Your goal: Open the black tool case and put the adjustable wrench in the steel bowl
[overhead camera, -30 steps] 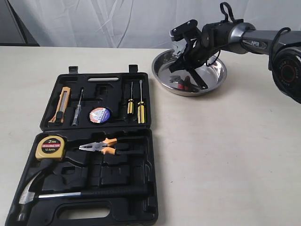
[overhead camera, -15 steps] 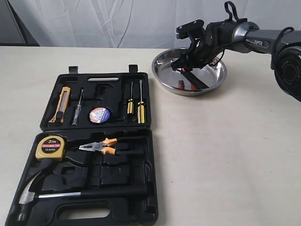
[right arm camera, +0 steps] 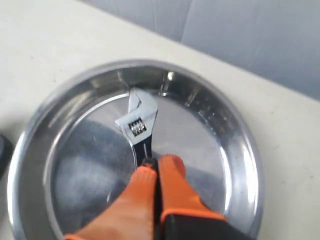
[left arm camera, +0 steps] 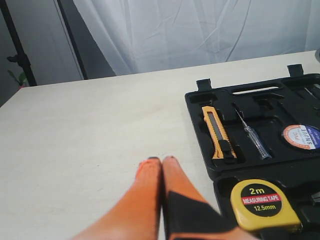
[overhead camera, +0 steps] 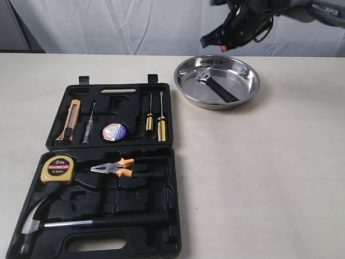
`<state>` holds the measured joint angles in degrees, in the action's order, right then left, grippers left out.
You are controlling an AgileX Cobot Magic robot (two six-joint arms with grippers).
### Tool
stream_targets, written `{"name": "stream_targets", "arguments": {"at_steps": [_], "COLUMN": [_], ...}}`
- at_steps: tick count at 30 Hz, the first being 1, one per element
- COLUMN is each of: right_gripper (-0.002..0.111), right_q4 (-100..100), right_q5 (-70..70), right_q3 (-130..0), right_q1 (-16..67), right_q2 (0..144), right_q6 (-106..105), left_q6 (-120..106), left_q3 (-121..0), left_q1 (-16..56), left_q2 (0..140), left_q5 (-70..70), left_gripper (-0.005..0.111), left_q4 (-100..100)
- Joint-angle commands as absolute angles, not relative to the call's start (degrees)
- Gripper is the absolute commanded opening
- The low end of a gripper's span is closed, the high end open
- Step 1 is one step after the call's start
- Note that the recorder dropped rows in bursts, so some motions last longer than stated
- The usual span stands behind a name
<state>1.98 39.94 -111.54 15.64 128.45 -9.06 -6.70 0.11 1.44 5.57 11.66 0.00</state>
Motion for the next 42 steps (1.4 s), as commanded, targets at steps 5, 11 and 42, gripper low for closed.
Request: {"name": "stream_targets", "arguments": {"at_steps": [5,11,42], "right_gripper": [0.000,0.000,0.000], "right_q4": [2.3,1.5,18.6], "right_q5": [37.2,34.7,64.9], "right_q3": [-100.8,-85.6,-58.0], "right_q1": [13.4,12.0,12.0], "right_q2": [112.1,96.8,34.8], "right_q6": [-8.8,-7.5,-6.8], "left_q6": [-6.5,-6.5,-6.5], "left_q3": [0.0,0.0,0.0], "left_q1": [1.8,1.8,1.8], "left_q2": [5.4,5.4,5.4], "left_q5": [11.2,11.2,11.2], "left_gripper": [0.000,0.000,0.000], "left_q4": [0.0,0.0,0.0]}}
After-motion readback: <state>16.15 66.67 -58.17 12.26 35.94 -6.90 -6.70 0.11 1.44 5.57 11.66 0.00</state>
